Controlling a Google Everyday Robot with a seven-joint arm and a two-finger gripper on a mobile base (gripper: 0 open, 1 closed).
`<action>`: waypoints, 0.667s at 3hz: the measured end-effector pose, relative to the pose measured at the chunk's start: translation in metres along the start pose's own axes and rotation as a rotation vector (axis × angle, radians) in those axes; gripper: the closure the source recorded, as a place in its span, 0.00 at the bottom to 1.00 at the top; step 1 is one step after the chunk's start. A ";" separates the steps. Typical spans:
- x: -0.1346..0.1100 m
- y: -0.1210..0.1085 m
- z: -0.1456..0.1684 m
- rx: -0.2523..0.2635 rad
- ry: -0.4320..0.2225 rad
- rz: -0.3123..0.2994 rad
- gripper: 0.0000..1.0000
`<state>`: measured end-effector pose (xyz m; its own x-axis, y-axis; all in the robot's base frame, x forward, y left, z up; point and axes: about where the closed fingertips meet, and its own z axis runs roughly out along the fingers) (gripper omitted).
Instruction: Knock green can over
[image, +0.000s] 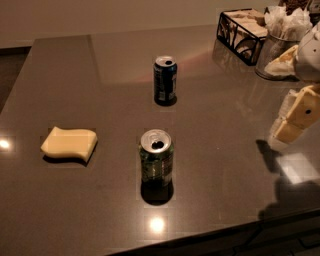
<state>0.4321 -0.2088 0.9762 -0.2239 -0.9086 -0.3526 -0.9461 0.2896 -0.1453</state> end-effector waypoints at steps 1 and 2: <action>-0.025 0.028 0.001 -0.052 -0.172 -0.030 0.00; -0.061 0.059 0.011 -0.116 -0.321 -0.079 0.00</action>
Offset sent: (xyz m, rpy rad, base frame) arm -0.0648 0.1272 -0.0036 0.5002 0.0136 0.2756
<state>0.3924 -0.1331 0.9787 -0.0812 -0.7806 -0.6198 -0.9819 0.1693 -0.0845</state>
